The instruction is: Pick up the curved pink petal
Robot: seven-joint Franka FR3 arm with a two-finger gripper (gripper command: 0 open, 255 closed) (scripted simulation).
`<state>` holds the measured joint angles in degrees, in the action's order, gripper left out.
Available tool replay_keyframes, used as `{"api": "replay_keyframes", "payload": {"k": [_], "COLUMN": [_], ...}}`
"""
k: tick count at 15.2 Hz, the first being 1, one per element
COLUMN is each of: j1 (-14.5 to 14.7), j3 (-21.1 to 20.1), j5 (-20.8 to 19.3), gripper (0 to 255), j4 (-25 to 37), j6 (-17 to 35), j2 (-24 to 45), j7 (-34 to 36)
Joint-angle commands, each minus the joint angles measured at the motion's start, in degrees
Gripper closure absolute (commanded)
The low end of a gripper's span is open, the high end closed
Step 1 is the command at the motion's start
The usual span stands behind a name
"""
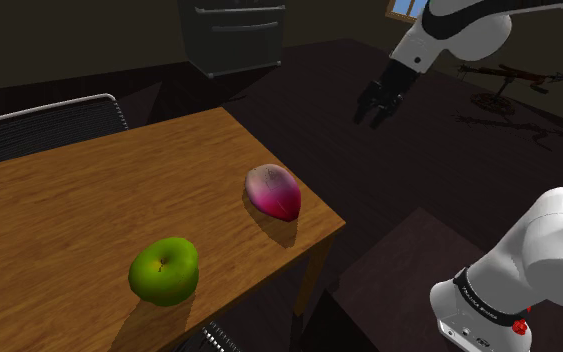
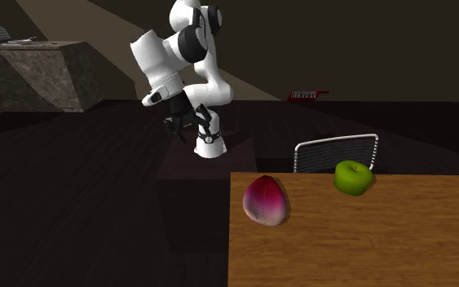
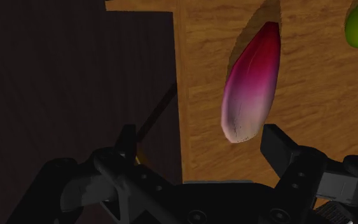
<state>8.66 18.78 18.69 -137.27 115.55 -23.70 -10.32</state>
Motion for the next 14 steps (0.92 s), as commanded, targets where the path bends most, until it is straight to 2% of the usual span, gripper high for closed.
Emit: {"api": "replay_keyframes", "payload": {"k": [1,4,8,14], "j1": [2.02,4.92,7.39,7.17], "j3": [2.43,5.05,6.84,4.90], "j5": [5.16,13.74,25.94,41.95], "gripper": [0,0,0,0], "j4": [0.75,2.57,6.43,14.33], "j6": [1.50,2.21,0.17,-7.01], "j2": [4.39,11.34,21.36,36.28], "j7": [-4.71,-11.86,-21.46,-32.44]}}
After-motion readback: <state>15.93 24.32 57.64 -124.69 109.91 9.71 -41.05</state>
